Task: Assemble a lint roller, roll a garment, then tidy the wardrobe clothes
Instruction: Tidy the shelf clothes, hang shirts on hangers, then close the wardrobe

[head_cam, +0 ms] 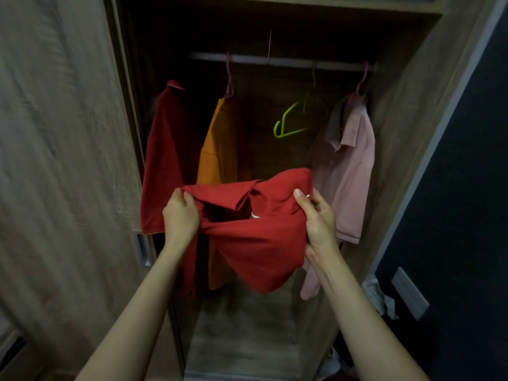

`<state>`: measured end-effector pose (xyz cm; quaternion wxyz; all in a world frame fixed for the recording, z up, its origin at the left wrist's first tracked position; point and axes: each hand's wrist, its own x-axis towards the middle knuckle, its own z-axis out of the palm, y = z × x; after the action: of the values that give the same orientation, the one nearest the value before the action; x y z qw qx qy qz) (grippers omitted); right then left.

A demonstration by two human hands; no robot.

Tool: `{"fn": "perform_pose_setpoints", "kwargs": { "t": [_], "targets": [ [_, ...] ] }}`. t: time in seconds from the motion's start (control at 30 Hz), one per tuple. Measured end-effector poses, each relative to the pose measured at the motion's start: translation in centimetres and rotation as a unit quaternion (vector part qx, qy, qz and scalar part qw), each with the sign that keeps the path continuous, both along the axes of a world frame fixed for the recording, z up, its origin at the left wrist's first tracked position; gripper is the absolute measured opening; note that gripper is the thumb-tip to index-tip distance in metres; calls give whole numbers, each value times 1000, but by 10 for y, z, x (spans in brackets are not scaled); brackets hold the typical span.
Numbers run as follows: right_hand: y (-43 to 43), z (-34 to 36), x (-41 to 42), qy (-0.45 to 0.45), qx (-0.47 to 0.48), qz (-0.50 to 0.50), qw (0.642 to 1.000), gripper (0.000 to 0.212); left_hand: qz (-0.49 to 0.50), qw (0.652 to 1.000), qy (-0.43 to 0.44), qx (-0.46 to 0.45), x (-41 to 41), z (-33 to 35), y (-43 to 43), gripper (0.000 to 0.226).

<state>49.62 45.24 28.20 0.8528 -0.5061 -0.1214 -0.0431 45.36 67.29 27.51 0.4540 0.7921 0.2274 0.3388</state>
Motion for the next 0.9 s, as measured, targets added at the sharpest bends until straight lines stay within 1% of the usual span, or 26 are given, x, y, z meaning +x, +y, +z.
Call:
{"fn": "perform_pose_setpoints", "kwargs": {
  "t": [0.03, 0.07, 0.1, 0.13, 0.17, 0.2, 0.23, 0.27, 0.3, 0.33, 0.4, 0.5, 0.57, 0.63, 0.67, 0.7, 0.77, 0.8, 0.87, 0.9],
  "targets": [
    [-2, 1, 2, 12, 27, 11, 1000, 37, -11, 997, 53, 51, 1, -6, 2, 21],
    [-3, 3, 3, 20, 42, 17, 999, 39, -29, 990, 90, 104, 0, -9, 2, 24],
    [-4, 4, 5, 25, 46, 19, 998, 38, -53, 984, 86, 146, -1, -10, -1, 34],
    [-4, 6, 7, 26, 43, 21, 999, 33, -90, 980, 44, 172, -3, -9, -7, 45],
    [-4, 8, 8, 24, 38, 25, 999, 28, -143, 974, -14, 173, -5, -4, -15, 55],
    [-2, 10, 9, 20, 34, 28, 999, 25, -217, 962, -62, 153, -8, 3, -24, 63],
    [-1, 12, 11, 15, 31, 30, 999, 23, -297, 942, -90, 129, -11, 10, -33, 71],
    [1, 14, 12, 10, 32, 31, 999, 21, -363, 917, -103, 125, -13, 15, -40, 77],
    [2, 16, 13, 8, 34, 30, 999, 20, -399, 897, -112, 151, -13, 16, -45, 82],
    [2, 17, 14, 9, 38, 26, 999, 18, -403, 885, -123, 198, -10, 14, -48, 85],
    [2, 17, 17, 22, 48, 15, 999, 19, -374, 876, -141, 269, -1, 9, -50, 83],
    [-3, 15, 25, 73, 59, 28, 995, 32, -355, 869, -147, 311, 13, 5, -51, 75],
    [-10, 15, 32, 91, 45, 61, 993, 42, -372, 850, -138, 346, 20, 6, -50, 79],
    [-17, 17, 37, 89, 9, 89, 992, 39, -393, 835, -120, 366, 24, 7, -49, 83],
    [-20, 19, 40, 86, -12, 91, 992, 34, -397, 835, -120, 363, 26, 8, -50, 78],
    [-23, 21, 42, 85, -29, 86, 992, 28, -397, 838, -130, 350, 28, 8, -51, 66],
    [-26, 20, 47, 84, -41, 96, 991, 23, -382, 850, -169, 321, 32, 9, -55, 35],
    [-28, 20, 49, 84, -38, 109, 990, 23, -373, 857, -193, 298, 32, 10, -60, 23],
    [-27, 16, 48, 88, -31, 123, 988, 23, -358, 881, -226, 212, 32, 14, -69, 15],
    [-27, 14, 47, 90, -43, 101, 990, 21, -353, 894, -230, 152, 33, 17, -73, 13]
  ]
}}
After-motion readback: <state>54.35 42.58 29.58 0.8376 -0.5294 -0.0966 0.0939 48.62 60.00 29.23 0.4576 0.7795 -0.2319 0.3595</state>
